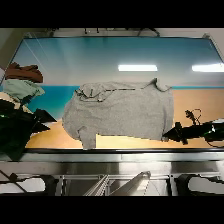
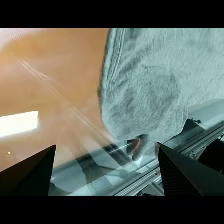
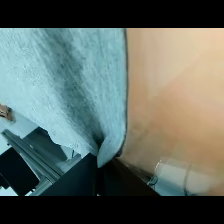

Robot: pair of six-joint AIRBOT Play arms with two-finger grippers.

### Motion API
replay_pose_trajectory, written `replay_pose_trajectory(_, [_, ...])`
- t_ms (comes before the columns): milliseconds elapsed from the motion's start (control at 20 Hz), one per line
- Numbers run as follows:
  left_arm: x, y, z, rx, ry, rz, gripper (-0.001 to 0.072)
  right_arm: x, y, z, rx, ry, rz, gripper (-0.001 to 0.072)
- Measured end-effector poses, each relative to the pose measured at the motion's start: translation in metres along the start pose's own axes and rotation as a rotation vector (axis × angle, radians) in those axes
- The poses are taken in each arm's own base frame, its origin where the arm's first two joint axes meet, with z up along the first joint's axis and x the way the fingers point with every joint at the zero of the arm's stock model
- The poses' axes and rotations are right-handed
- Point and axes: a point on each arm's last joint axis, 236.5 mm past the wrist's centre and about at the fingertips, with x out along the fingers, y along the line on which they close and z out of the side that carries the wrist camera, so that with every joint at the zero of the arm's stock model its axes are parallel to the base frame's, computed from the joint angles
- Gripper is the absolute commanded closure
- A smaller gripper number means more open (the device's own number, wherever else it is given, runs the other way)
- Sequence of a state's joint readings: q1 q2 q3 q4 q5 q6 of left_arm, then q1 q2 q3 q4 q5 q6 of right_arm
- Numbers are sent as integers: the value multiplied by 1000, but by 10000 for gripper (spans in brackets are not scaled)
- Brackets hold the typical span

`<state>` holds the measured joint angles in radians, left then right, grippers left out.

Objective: Fold the shirts.

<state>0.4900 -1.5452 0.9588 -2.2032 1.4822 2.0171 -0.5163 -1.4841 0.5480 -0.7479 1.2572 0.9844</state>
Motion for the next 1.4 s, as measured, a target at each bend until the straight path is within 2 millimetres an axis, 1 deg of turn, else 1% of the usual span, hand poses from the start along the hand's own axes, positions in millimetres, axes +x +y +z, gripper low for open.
replay_pose_trajectory(100, [19, -2, 8, -6, 18, -17, 18, 0, 3, 7, -4, -29, 12, 695])
replay_pose_trajectory(150, [29, -6, 8, -11, 39, -31, 89, 0, 5, 9, -6, -37, 18, 695])
replay_pose_trajectory(200, [39, -10, 8, -11, 62, -45, 313, 0, 6, 12, -14, -52, 24, 694])
replay_pose_trajectory(250, [48, -10, 10, -9, 77, -41, 432, -1, 10, 17, -15, -71, 37, 695])
replay_pose_trajectory(300, [56, -11, 10, -5, 94, -38, 448, -1, 11, 17, -22, -74, 43, 694])
replay_pose_trajectory(350, [62, -14, 11, 6, 109, -36, 448, -1, 15, 20, -28, -87, 55, 694])
replay_pose_trajectory(400, [67, -18, 13, 18, 121, -39, 468, -2, 18, 22, -33, -98, 68, 695])
replay_pose_trajectory(450, [70, -22, 15, 34, 129, -32, 703, -3, 22, 23, -39, -104, 83, 695])
replay_pose_trajectory(500, [73, -22, 18, 56, 128, -11, 692, -4, 26, 24, -44, -110, 96, 695])
replay_pose_trajectory(550, [74, -26, 21, 75, 130, -4, 692, -5, 30, 25, -51, -117, 112, 695])
replay_pose_trajectory(600, [74, -30, 25, 98, 125, 4, 692, -8, 41, 23, -68, -115, 150, 695])
replay_pose_trajectory(650, [72, -40, 28, 125, 121, -10, 692, -12, 52, 24, -89, -122, 184, 695])
replay_pose_trajectory(700, [66, -58, 28, 157, 117, -52, 692, -17, 62, 23, -114, -128, 207, 695])
replay_pose_trajectory(800, [43, -104, 28, 254, 88, -150, 691, -36, 92, 27, -191, -167, 273, 695])
replay_pose_trajectory(850, [24, -133, 25, 322, 66, -202, 691, -49, 109, 28, -239, -192, 308, 695])
replay_pose_trajectory(900, [3, -162, 19, 402, 43, -253, 691, -69, 131, 32, -296, -245, 353, 695])
replay_pose_trajectory(950, [-23, -194, 9, 504, 10, -300, 689, -96, 160, 35, -364, -314, 415, 695])
replay_pose_trajectory(1000, [-50, -226, -3, 613, -34, -335, 689, -123, 186, 35, -434, -377, 474, 695])
replay_pose_trajectory(1050, [-77, -256, -18, 722, -88, -359, 688, -159, 219, 30, -522, -463, 548, 695])
replay_pose_trajectory(1100, [-105, -282, -35, 833, -151, -367, 688, -195, 250, 20, -615, -544, 620, 695])
replay_pose_trajectory(1150, [-135, -308, -56, 951, -226, -358, 688, -230, 279, 4, -716, -622, 679, 695])
replay_pose_trajectory(1200, [-164, -330, -78, 1061, -307, -340, 688, -265, 306, -17, -820, -708, 730, 695])
replay_pose_trajectory(1300, [-214, -357, -119, 1231, -474, -254, 687, -324, 352, -69, -1030, -867, 796, 695])
replay_pose_trajectory(1400, [-253, -370, -149, 1323, -641, -136, 687, -360, 381, -114, -1184, -990, 803, 695])
